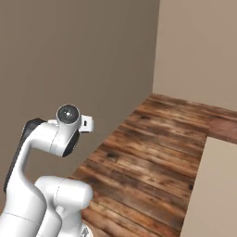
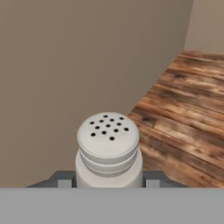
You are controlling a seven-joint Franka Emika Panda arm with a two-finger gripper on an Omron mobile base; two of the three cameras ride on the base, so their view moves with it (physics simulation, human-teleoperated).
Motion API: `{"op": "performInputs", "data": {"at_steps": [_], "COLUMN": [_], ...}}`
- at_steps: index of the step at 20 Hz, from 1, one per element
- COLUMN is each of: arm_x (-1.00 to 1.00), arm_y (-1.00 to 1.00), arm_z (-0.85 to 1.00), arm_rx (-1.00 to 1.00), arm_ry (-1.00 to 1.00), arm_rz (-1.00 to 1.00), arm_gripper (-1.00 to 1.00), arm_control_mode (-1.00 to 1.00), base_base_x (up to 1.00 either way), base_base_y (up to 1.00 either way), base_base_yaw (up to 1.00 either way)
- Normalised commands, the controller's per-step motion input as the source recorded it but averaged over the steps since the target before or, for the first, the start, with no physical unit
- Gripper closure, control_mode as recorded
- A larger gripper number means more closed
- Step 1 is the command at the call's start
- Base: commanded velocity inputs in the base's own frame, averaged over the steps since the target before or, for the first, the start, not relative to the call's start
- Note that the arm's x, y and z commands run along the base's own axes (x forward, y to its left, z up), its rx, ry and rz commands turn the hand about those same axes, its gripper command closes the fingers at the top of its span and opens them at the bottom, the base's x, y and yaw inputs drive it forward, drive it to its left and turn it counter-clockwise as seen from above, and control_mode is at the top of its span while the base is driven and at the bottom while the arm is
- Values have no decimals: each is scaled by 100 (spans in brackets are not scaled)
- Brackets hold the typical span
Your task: Move the shaker and shaker from the cabinet to the dining counter.
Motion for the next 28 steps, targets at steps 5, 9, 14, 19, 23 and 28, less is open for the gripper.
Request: {"op": "performInputs", "data": {"at_steps": [5,9,14,19,23,28], "arm_x": [0,0,0,0,0,0], "arm_y": [0,0,0,0,0,0], "arm_z": [0,0,0,0,0,0], "arm_rx": [0,0,0,0,0,0], "arm_ry": [0,0,0,0,0,0], "arm_rz": [0,0,0,0,0,0], "arm_gripper": [100,100,100,100,100,100], "arm_control_mode": [100,100,100,100,100,100], "base_base_x": [82,72,66,61,63,62], "base_base_y": [20,21,20,21,21,25], "base_base_yaw": [-24,-35,-41,-47,-44,-46]}}
